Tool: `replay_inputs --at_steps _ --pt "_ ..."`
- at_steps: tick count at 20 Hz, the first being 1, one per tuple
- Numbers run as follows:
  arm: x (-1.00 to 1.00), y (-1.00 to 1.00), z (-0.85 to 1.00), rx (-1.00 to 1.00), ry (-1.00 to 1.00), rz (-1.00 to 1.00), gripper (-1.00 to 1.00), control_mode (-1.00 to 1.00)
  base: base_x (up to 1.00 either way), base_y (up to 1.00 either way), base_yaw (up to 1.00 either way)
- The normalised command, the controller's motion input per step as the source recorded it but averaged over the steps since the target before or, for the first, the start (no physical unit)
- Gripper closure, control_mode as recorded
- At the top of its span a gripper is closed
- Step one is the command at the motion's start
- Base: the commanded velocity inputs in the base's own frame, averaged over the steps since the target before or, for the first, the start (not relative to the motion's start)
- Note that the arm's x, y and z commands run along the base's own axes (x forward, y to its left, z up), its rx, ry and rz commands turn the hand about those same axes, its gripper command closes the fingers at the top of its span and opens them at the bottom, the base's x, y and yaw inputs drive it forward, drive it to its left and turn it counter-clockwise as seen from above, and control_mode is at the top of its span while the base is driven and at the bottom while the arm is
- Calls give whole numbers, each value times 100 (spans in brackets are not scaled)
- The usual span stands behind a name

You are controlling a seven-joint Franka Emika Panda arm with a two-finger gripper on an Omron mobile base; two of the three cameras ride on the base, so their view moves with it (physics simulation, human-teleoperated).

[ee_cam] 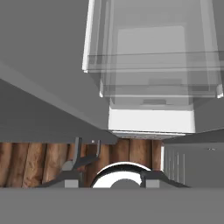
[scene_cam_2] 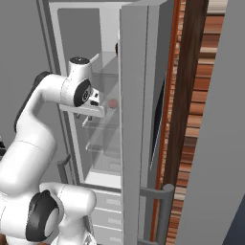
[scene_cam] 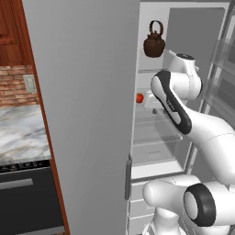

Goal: Pick the kiwi and apple from the fridge and place them on the plate next to the blender to make a fruit smoothie.

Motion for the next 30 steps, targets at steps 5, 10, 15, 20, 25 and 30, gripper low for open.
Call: replay_inputs --at_steps 5,10,15,20,25,30 --pt "-5 -1 0 0 -4 0 -100 -100 0 0 0" --pt "-7 -53 -20 4 -6 -2 -100 -100 0 0 0" --pt "-37 -23 35 0 -35 -23 -100 -100 0 0 0" --pt "-8 7 31 -6 -12 -17 -100 -100 0 0 0" --pt "9 15 21 -6 1 -9 -100 -100 0 0 0" --pt "42 4 -12 -4 6 -2 -100 -100 0 0 0"
